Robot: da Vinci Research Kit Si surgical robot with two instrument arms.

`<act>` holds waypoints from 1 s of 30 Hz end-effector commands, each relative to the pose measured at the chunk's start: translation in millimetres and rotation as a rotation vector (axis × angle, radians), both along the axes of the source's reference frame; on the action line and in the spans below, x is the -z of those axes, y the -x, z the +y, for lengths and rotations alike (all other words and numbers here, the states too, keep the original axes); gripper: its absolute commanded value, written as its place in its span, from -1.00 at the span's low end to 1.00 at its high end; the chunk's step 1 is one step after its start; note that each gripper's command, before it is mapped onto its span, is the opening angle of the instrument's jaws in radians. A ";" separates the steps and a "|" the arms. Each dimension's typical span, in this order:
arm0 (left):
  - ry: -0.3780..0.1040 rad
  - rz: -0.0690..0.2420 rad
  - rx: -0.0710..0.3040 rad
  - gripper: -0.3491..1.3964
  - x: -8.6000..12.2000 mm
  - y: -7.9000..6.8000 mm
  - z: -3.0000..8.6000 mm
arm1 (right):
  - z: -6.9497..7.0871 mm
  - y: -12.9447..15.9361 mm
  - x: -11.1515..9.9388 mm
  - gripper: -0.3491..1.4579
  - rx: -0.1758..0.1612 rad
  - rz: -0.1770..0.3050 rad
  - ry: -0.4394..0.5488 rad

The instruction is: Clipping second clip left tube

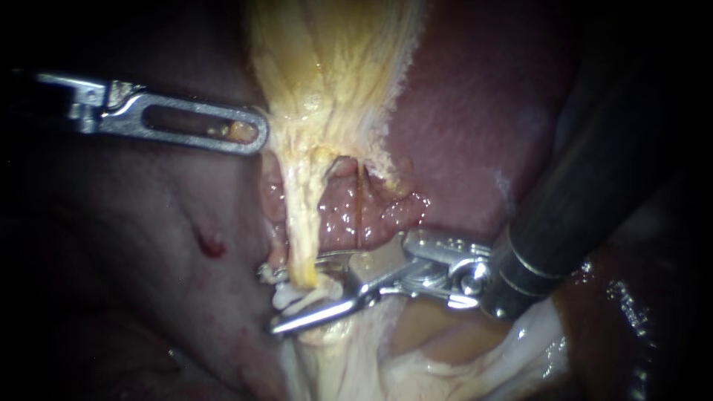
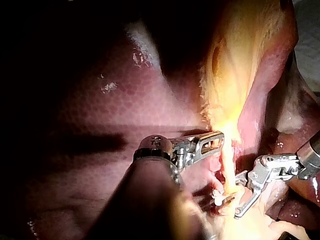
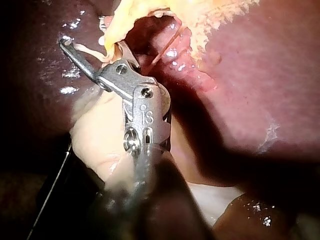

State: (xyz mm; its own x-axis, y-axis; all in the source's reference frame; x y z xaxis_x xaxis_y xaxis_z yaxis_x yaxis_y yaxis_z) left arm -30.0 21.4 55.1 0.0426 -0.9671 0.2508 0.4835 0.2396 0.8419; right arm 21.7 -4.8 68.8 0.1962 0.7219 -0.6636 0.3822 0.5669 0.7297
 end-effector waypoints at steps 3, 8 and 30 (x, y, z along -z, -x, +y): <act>0.000 -0.001 -0.001 -1.00 0.0 0.0 0.0 | -0.5 -0.1 0.7 -0.07 0.023 0.018 -0.004; 0.001 -0.001 -0.001 -1.00 -0.1 0.0 0.0 | -1.0 0.0 1.5 -0.07 0.039 0.042 -0.012; 0.001 -0.002 -0.001 -1.00 -0.2 -0.1 0.0 | -0.8 1.0 1.1 -0.76 0.046 0.052 -0.011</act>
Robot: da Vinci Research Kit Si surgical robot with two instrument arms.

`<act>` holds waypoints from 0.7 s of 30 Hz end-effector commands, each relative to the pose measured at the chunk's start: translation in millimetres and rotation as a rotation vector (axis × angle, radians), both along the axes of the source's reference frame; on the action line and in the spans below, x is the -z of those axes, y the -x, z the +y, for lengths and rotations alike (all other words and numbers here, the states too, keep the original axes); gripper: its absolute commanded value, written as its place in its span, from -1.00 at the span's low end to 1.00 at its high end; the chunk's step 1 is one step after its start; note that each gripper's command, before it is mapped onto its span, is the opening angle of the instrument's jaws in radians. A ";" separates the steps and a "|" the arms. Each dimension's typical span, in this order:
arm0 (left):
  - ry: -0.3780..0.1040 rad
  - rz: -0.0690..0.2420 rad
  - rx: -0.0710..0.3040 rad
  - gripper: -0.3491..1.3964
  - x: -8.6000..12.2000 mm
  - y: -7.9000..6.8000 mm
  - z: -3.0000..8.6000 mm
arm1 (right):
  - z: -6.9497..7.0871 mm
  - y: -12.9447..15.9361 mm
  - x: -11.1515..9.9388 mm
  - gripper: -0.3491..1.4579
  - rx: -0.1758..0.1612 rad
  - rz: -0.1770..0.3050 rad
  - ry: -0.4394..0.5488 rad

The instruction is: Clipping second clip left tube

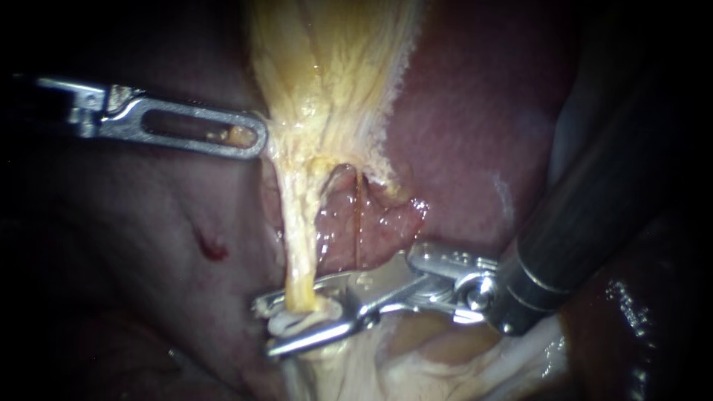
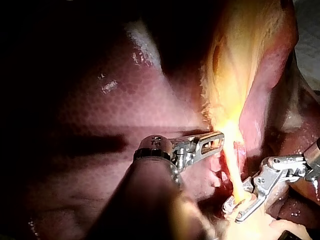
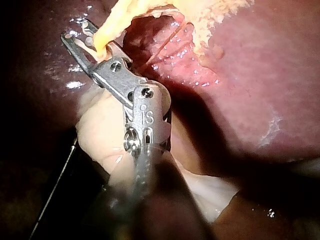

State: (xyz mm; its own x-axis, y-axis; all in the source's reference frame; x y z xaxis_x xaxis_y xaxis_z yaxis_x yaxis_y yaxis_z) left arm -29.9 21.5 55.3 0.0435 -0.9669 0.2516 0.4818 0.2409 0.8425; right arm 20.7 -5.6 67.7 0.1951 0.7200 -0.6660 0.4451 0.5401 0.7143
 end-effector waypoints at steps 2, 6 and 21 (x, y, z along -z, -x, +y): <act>0.000 0.000 0.000 -1.00 0.0 0.0 0.0 | 0.1 0.2 -0.2 -0.85 -0.005 -0.003 0.001; 0.000 0.000 0.000 -1.00 0.0 0.0 0.0 | 0.2 0.2 -0.4 -1.00 -0.010 -0.010 -0.004; 0.000 0.000 0.000 -1.00 0.0 0.0 0.0 | 0.2 0.4 -0.6 -1.00 0.001 -0.048 -0.011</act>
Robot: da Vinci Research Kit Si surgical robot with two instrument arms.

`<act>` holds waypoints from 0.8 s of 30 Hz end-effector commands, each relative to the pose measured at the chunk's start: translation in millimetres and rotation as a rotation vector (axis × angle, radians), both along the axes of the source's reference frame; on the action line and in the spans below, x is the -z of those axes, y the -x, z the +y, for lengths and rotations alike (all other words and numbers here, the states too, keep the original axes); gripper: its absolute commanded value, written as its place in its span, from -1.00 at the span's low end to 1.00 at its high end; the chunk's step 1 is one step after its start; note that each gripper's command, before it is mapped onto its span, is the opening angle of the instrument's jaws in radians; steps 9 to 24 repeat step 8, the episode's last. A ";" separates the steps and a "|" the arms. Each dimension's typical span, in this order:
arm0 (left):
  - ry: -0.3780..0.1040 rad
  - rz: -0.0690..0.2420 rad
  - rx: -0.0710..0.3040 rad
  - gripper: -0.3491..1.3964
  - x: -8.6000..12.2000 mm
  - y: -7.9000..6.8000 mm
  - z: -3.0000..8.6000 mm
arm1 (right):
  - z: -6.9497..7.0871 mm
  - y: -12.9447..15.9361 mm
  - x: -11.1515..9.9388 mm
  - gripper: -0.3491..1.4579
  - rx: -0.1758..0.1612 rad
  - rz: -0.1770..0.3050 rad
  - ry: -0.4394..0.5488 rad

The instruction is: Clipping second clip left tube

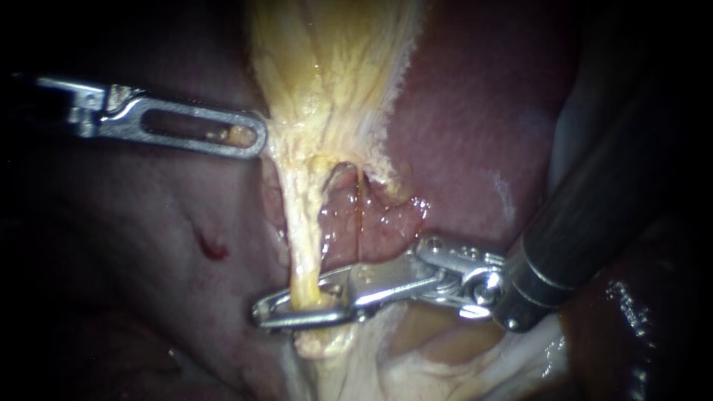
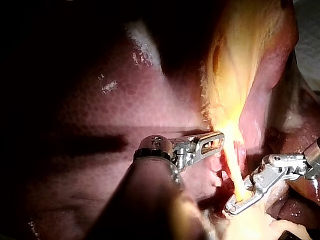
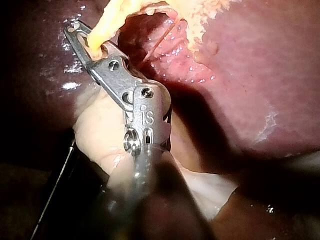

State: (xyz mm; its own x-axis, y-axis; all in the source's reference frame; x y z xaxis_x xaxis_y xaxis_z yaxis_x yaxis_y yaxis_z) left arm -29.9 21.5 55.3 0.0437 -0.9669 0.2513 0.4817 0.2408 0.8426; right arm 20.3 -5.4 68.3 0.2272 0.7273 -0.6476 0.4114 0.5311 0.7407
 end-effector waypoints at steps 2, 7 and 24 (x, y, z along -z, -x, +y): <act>0.000 0.000 0.000 -1.00 0.0 0.0 0.0 | 0.0 0.0 0.0 -1.00 0.000 0.000 0.001; 0.000 0.000 0.000 -1.00 0.0 0.0 0.1 | 0.2 0.1 -0.1 -1.00 0.000 0.000 0.000; 0.000 0.000 0.000 -1.00 -0.1 0.0 0.1 | 0.2 0.1 -0.2 -1.00 0.000 0.000 0.000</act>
